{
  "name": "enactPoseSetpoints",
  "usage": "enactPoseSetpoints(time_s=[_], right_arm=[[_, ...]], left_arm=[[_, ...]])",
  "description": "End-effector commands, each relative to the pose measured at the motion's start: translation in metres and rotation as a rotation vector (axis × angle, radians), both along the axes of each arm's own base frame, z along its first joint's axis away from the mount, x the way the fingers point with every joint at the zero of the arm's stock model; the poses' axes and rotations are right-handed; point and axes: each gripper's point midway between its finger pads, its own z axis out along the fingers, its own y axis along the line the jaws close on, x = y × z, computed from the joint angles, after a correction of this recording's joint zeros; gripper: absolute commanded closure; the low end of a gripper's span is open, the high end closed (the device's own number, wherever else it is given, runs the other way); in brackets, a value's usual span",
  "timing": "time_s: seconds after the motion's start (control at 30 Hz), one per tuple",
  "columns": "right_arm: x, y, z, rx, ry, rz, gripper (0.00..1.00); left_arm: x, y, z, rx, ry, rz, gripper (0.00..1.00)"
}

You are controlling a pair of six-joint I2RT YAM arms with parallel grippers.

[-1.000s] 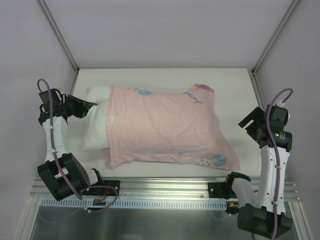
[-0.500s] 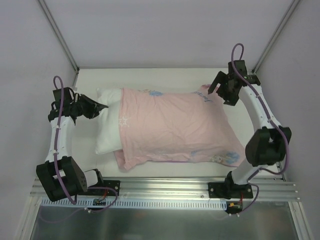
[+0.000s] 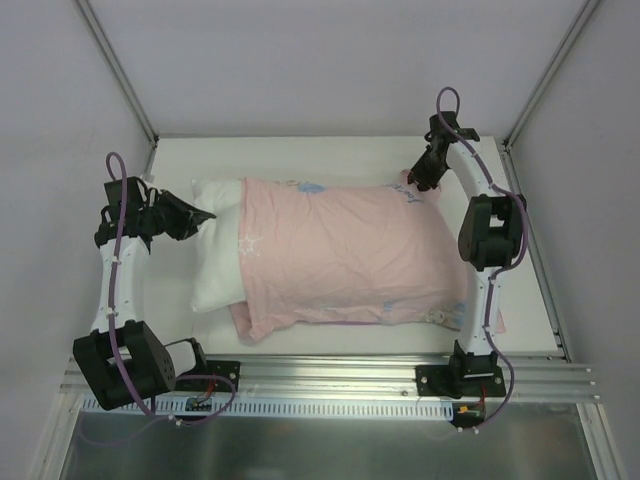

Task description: Remove the pillowcase from the pillow

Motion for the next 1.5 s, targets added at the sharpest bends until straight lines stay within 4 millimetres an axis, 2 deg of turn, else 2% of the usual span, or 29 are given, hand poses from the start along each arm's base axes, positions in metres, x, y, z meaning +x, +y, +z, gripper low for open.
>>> enactPoseSetpoints(time_s=[0.0,0.03,0.07,0.1,0.13,0.17,0.2,0.23,0.27,0.3,0.33,0.37,0.43,0.47,0.6,0.77,0.83,0.87,0.97,1.03,1.13,1.2,1.27,1.3,1.33,1.37,1.4,1.43,1.47], right_arm=[[-0.006,-0.005,0.033,0.018,-0.042,-0.031,0.86],[-0.007,-0.011,0.051,0.013,-0.079,-0.035,0.99],[-0.008,-0.017,0.061,0.009,-0.100,-0.045,0.99],[-0.012,-0.032,0.067,-0.011,-0.111,-0.072,0.99],[-0.017,-0.041,0.094,-0.028,-0.169,-0.074,0.99],[-0.019,-0.054,0.105,-0.039,-0.199,-0.094,0.99],[-0.027,-0.058,0.110,-0.046,-0.206,-0.094,0.99],[-0.036,-0.071,0.137,-0.056,-0.270,-0.106,0.99],[-0.039,-0.091,0.147,-0.093,-0.306,-0.148,0.99],[-0.048,-0.099,0.147,-0.104,-0.303,-0.160,0.99],[-0.054,-0.105,0.156,-0.114,-0.325,-0.171,0.99],[-0.065,-0.118,0.176,-0.132,-0.373,-0.190,0.99],[-0.077,-0.128,0.182,-0.151,-0.387,-0.203,0.99],[-0.085,-0.138,0.193,-0.166,-0.413,-0.227,0.99],[-0.106,-0.163,0.196,-0.222,-0.412,-0.267,0.99],[-0.122,-0.194,0.185,-0.220,-0.380,-0.338,0.99],[-0.129,-0.206,0.188,-0.230,-0.385,-0.376,0.99],[-0.135,-0.220,0.188,-0.224,-0.380,-0.420,0.99],[-0.144,-0.243,0.196,-0.204,-0.410,-0.496,0.99],[-0.145,-0.247,0.207,-0.216,-0.434,-0.499,0.99],[-0.144,-0.236,0.213,-0.200,-0.446,-0.455,0.99],[-0.144,-0.226,0.210,-0.241,-0.428,-0.416,0.99],[-0.140,-0.202,0.200,-0.263,-0.400,-0.321,0.99],[-0.140,-0.193,0.193,-0.285,-0.375,-0.245,0.83],[-0.143,-0.173,0.182,-0.278,-0.326,-0.166,0.64],[-0.147,-0.165,0.172,-0.285,-0.281,-0.105,0.33],[-0.154,-0.158,0.170,-0.292,-0.256,-0.088,0.25],[-0.166,-0.151,0.153,-0.288,-0.201,-0.068,0.21],[-0.170,-0.131,0.149,-0.261,-0.224,-0.013,0.15]], left_arm=[[-0.005,-0.005,0.014,0.005,-0.056,-0.035,1.00],[-0.005,-0.005,0.015,0.007,-0.058,-0.036,1.00],[-0.004,-0.005,0.015,0.009,-0.056,-0.034,1.00],[-0.005,-0.003,0.016,0.015,-0.057,-0.026,1.00],[-0.004,-0.001,0.018,0.019,-0.063,-0.020,1.00],[-0.004,0.002,0.021,0.023,-0.071,-0.011,1.00],[-0.004,0.008,0.023,0.024,-0.074,0.007,1.00],[-0.004,0.011,0.026,0.023,-0.080,0.016,1.00],[-0.005,0.014,0.028,0.024,-0.085,0.026,1.00],[-0.006,0.018,0.031,0.022,-0.091,0.035,1.00],[-0.006,0.024,0.032,0.022,-0.092,0.054,1.00],[-0.007,0.026,0.035,0.027,-0.096,0.064,1.00],[-0.006,0.032,0.039,0.036,-0.101,0.090,1.00],[-0.007,0.035,0.041,0.032,-0.102,0.104,1.00],[-0.007,0.047,0.051,0.028,-0.116,0.159,1.00],[-0.007,0.060,0.056,0.016,-0.119,0.211,1.00],[-0.008,0.064,0.057,0.011,-0.118,0.226,1.00],[-0.008,0.065,0.058,0.006,-0.118,0.234,1.00],[-0.007,0.071,0.060,-0.004,-0.116,0.256,1.00],[-0.004,0.075,0.064,-0.010,-0.118,0.268,1.00],[0.000,0.077,0.074,-0.016,-0.134,0.274,1.00],[0.001,0.077,0.083,-0.008,-0.156,0.274,1.00],[0.000,0.074,0.087,-0.002,-0.170,0.263,1.00],[0.000,0.073,0.086,-0.001,-0.169,0.260,1.00],[0.000,0.068,0.086,0.005,-0.170,0.248,1.00],[-0.001,0.067,0.085,0.010,-0.171,0.242,1.00],[-0.001,0.065,0.085,0.019,-0.172,0.237,1.00],[0.000,0.063,0.084,0.038,-0.176,0.227,1.00],[0.004,0.056,0.084,0.062,-0.178,0.197,1.00]])
